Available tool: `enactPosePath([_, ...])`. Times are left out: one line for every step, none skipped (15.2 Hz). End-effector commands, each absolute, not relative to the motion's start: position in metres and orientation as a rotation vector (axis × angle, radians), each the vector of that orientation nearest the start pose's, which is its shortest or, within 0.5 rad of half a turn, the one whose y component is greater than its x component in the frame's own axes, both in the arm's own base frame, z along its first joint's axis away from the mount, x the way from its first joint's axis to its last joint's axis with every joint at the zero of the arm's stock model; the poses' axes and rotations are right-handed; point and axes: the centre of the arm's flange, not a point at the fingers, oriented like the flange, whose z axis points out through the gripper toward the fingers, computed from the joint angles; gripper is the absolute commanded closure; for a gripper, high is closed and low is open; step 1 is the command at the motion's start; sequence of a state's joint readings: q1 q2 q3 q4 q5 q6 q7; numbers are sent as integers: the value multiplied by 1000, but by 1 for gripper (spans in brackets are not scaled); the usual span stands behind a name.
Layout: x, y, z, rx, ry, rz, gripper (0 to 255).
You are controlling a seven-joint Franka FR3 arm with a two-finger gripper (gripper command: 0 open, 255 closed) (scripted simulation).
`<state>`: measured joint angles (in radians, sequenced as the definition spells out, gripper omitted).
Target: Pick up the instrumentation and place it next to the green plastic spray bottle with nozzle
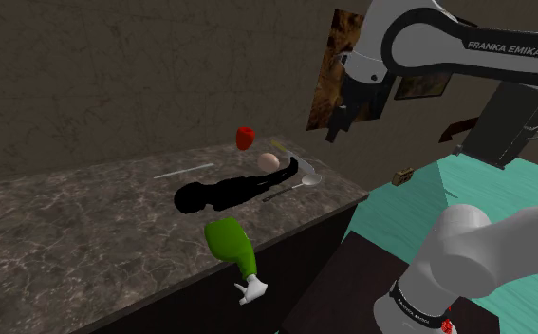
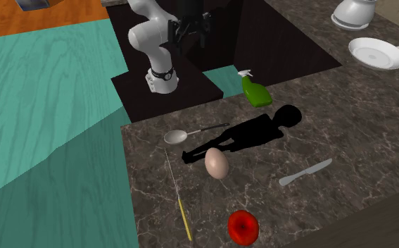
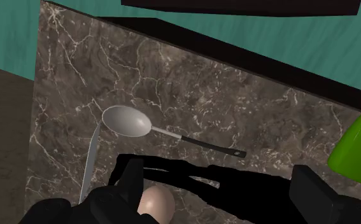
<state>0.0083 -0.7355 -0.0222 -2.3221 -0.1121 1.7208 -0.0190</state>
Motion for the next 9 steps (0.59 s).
enactPosePath([336, -17, 605, -3233, -31, -215, 0])
enactPosePath([346, -24, 599, -3231, -17, -207, 0])
enactPosePath([356, -31, 593, -3228, -3, -200, 0])
enactPosePath([367, -39, 587, -3226, 11, -192, 0])
enactPosePath([377, -46, 581, -3223, 25, -184, 0])
enactPosePath([387, -53, 575, -3220, 39, -177, 0])
enactPosePath([397, -61, 568, -3218, 53, -169, 0])
enactPosePath([406, -68, 562, -3215, 67, -162, 0])
enactPosePath([416, -76, 556, -3212, 81, -154, 0])
